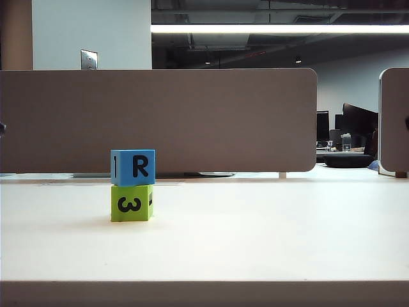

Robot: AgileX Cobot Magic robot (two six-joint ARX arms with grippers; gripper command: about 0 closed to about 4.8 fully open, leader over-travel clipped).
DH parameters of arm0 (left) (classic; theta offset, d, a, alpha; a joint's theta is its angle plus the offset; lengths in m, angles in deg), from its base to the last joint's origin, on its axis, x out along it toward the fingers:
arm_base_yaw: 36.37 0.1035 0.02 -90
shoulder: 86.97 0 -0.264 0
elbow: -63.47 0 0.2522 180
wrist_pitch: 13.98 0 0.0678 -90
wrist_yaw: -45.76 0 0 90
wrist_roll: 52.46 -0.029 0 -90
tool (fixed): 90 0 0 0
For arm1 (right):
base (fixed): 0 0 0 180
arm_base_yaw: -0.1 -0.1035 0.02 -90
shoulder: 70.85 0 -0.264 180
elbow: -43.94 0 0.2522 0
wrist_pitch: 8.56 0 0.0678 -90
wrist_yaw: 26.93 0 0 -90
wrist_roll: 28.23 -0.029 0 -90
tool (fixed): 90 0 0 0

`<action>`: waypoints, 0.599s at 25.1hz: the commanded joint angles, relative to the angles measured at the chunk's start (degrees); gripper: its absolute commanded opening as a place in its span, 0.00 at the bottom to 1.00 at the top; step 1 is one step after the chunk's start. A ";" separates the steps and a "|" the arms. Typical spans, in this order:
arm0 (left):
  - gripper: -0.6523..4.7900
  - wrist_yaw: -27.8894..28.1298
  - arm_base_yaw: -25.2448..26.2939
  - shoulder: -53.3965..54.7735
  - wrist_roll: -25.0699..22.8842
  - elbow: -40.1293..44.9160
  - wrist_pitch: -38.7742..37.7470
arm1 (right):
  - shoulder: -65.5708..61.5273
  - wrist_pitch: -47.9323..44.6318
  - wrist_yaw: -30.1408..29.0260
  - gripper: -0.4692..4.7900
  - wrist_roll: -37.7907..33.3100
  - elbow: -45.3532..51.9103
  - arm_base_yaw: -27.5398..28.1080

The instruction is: Stack the letter block on the right onto the letter block on the left.

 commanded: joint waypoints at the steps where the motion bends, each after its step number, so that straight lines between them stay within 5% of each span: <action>1: 0.11 -0.72 -0.02 0.02 -0.17 -0.22 1.20 | 0.13 -1.84 0.28 0.08 0.02 1.51 -0.02; 15: 0.11 0.04 -0.02 0.02 0.68 -0.22 0.42 | 0.13 -2.51 -0.37 0.10 2.19 2.27 0.00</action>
